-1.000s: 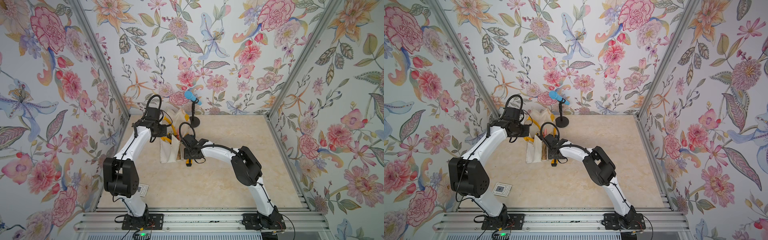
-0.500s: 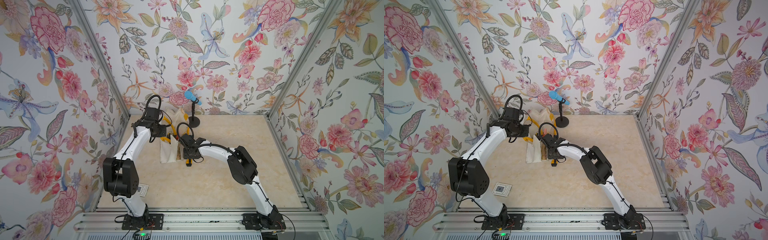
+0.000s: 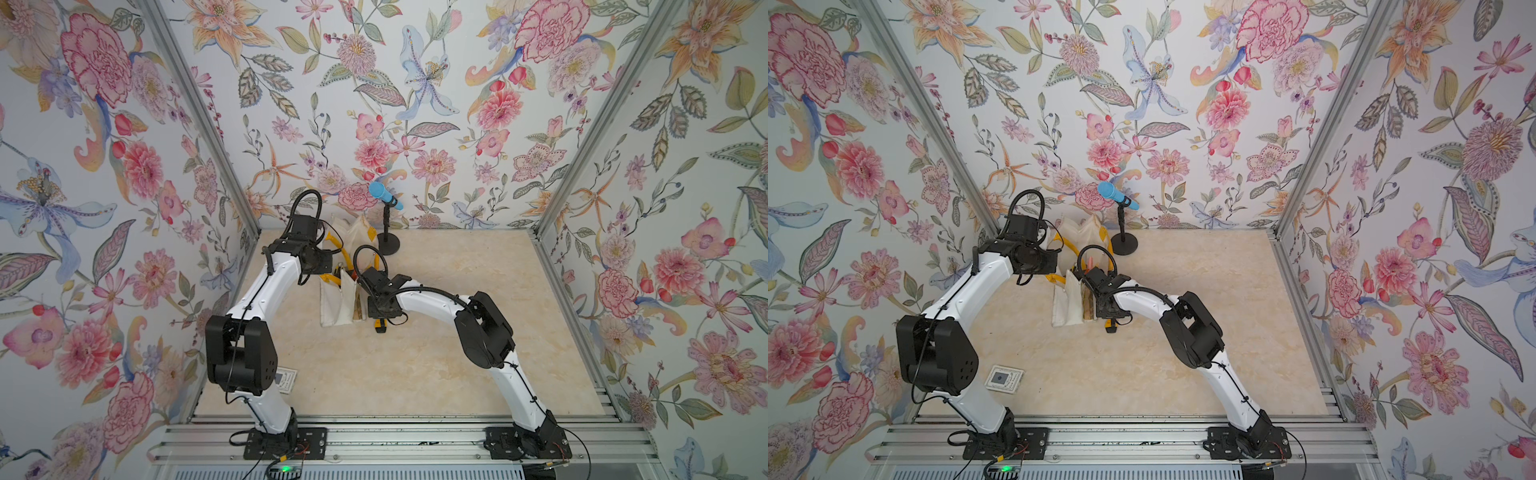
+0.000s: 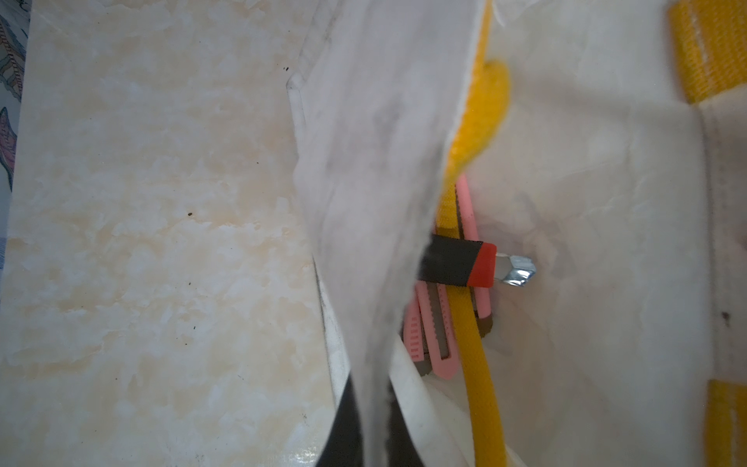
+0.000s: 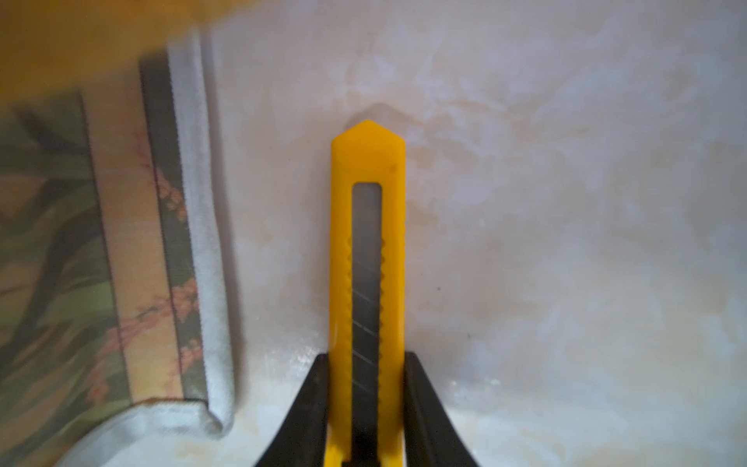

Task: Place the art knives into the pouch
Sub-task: Pick up the utility knife at the center of the board.

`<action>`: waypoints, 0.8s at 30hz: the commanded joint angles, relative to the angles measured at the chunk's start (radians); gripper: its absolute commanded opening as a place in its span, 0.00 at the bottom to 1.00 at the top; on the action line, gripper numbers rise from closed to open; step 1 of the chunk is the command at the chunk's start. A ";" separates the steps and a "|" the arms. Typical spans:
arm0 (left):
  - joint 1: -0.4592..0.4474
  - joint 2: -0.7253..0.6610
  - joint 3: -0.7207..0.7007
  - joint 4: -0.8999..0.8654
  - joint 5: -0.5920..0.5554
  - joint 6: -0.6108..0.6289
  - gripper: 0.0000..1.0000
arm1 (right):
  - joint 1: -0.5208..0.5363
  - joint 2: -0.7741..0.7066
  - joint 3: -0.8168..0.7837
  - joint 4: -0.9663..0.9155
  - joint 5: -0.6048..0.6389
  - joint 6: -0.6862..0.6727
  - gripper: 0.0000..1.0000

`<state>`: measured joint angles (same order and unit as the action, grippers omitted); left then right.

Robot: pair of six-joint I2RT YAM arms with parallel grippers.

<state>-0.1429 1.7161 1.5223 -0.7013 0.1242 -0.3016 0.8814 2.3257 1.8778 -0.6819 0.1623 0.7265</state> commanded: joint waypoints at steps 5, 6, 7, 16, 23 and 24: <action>0.013 -0.039 -0.030 0.002 0.006 0.029 0.00 | -0.014 -0.029 0.026 -0.041 0.049 -0.012 0.22; 0.013 -0.041 -0.031 0.003 0.006 0.028 0.00 | -0.017 -0.049 0.027 -0.041 0.060 -0.016 0.22; 0.014 -0.041 -0.034 0.004 0.007 0.029 0.00 | -0.021 -0.068 0.030 -0.041 0.074 -0.023 0.22; 0.013 -0.039 -0.042 0.023 0.034 0.014 0.00 | -0.053 -0.253 0.026 -0.041 0.185 -0.068 0.23; 0.011 -0.037 -0.043 0.031 0.055 0.005 0.00 | -0.078 -0.358 -0.003 -0.041 0.282 -0.091 0.23; 0.009 -0.039 -0.048 0.031 0.055 0.004 0.00 | -0.078 -0.363 0.000 -0.041 0.297 -0.100 0.23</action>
<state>-0.1402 1.7050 1.4963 -0.6674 0.1581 -0.2996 0.8085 1.9816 1.8797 -0.7059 0.3805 0.6540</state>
